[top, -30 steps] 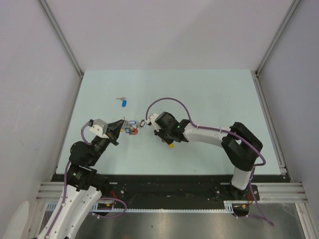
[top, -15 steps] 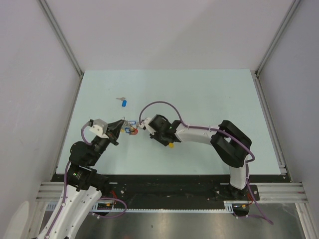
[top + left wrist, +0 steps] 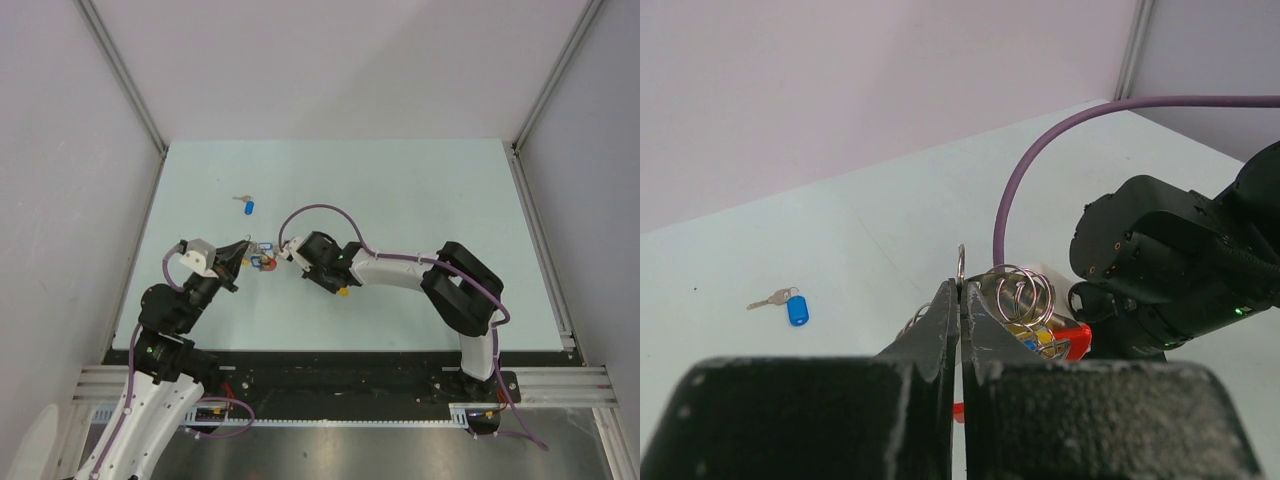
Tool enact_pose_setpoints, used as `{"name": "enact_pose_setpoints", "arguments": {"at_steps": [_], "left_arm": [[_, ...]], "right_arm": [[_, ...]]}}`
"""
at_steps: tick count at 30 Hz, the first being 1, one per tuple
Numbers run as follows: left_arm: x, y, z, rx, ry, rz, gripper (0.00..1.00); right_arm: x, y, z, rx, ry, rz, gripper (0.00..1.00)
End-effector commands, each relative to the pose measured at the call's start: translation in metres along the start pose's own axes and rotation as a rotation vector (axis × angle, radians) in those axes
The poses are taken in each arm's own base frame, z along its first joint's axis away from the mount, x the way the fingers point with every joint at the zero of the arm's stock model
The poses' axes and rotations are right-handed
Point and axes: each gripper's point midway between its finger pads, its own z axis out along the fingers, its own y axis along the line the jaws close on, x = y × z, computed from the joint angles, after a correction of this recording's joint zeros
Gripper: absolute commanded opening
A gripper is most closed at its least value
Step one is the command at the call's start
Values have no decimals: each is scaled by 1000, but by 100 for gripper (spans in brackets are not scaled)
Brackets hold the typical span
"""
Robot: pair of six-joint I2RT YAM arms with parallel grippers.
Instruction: Put the keys on the keyring
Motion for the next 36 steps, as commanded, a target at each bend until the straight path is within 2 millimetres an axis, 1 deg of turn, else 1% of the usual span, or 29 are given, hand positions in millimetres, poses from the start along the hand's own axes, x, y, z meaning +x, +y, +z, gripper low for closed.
{"name": "enact_pose_setpoints", "arguments": {"at_steps": [1, 3, 5, 6, 7, 8, 9, 10, 11, 12, 13, 14, 16, 17, 19, 20, 21, 23, 24, 26, 27, 28, 30, 32, 33, 34, 35, 36], "left_arm": [[-29, -2, -1, 10, -81, 23, 1], [-30, -2, -1, 9, -83, 23, 1], [-28, -2, -1, 10, -80, 22, 0], [-29, -2, -1, 9, -81, 23, 0], [-28, -2, -1, 10, -78, 22, 0], [-28, -2, -1, 9, -80, 22, 0], [-29, -2, -1, 9, -81, 23, 0], [-30, -2, -1, 9, -83, 23, 1], [-29, -2, -1, 10, -81, 23, 0], [-29, -2, -1, 9, -80, 24, 0], [-28, -2, -1, 9, -78, 24, 0], [-29, -2, -1, 7, -80, 24, 0], [-28, -1, 0, 6, -75, 24, 0], [-27, -1, -1, 6, -74, 24, 0], [-27, -1, 0, 6, -74, 24, 0], [-27, -1, 0, 6, -72, 24, 0], [-27, -1, 0, 7, -72, 24, 1], [-27, -1, 0, 6, -72, 24, 0], [-27, -1, 0, 6, -72, 24, 0], [-27, -2, 0, 7, -74, 24, 0], [-27, -1, 0, 7, -72, 24, 0], [-27, -1, 0, 7, -72, 24, 0], [-27, -2, 0, 9, -74, 24, 0], [-28, -2, 0, 9, -77, 25, 0], [-27, -2, 0, 10, -75, 25, 0], [-27, -2, 0, 9, -75, 24, 0], [-28, -2, 0, 9, -77, 25, 0], [-28, -2, 0, 9, -78, 25, 0]], "right_arm": [[-28, -6, -21, 0, -83, 24, 0], [-39, -10, -28, -6, -135, 49, 0], [-47, -8, -38, -51, -199, 77, 0], [-61, -4, -42, -92, -275, 89, 0], [-57, -9, -47, -91, -309, 119, 0], [-77, -10, -54, -114, -423, 133, 0], [-85, -6, -61, -160, -487, 139, 0], [-76, -11, -60, -170, -520, 186, 0], [-96, -17, -72, -170, -648, 195, 0], [-96, -16, -74, -193, -691, 206, 0], [-96, -19, -75, -195, -727, 218, 0], [-90, -21, -71, -199, -757, 247, 0], [-85, -16, -68, -242, -785, 259, 0], [-76, -12, -60, -253, -793, 276, 0], [-65, -8, -53, -267, -791, 291, 0], [-65, -9, -55, -266, -814, 295, 0], [-49, -4, -48, -270, -788, 318, 0], [-44, -5, -50, -262, -811, 332, 0], [-31, -4, -46, -256, -789, 357, 0], [-20, -3, -45, -244, -773, 372, 0], [-10, -2, -42, -234, -754, 385, 0], [-6, -2, -43, -229, -748, 389, 1], [5, -1, -40, -216, -716, 408, 5], [17, 1, -39, -209, -681, 436, 11], [21, -1, -40, -195, -670, 452, 18], [21, -1, -44, -190, -672, 462, 22], [29, 3, -42, -188, -630, 467, 25], [31, 0, -44, -159, -617, 475, 30]]}}
